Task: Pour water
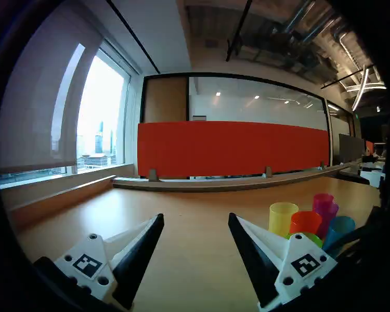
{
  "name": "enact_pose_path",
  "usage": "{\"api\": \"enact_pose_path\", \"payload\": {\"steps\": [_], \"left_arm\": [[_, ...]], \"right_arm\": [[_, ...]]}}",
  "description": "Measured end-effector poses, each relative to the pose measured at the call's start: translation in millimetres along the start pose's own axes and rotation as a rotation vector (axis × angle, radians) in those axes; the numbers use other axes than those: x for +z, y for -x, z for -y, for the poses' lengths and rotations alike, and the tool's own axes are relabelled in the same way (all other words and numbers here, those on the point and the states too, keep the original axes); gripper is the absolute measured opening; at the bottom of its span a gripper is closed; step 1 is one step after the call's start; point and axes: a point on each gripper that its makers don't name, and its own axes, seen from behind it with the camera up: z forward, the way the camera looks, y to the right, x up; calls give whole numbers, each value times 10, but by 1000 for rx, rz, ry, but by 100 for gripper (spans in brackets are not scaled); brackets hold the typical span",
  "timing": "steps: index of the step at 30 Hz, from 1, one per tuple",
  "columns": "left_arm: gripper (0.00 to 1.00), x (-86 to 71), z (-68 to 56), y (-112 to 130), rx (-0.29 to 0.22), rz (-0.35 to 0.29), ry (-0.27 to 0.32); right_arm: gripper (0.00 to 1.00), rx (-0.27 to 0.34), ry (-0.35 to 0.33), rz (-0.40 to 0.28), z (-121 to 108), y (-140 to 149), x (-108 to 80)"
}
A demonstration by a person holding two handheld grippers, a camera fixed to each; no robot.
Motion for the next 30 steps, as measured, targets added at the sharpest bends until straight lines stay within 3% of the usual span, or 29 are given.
{"api": "enact_pose_path", "payload": {"steps": [30], "left_arm": [[92, -1, -1, 2, 0, 0, 0]], "right_arm": [[99, 8, 7, 22, -78, 95, -6]]}}
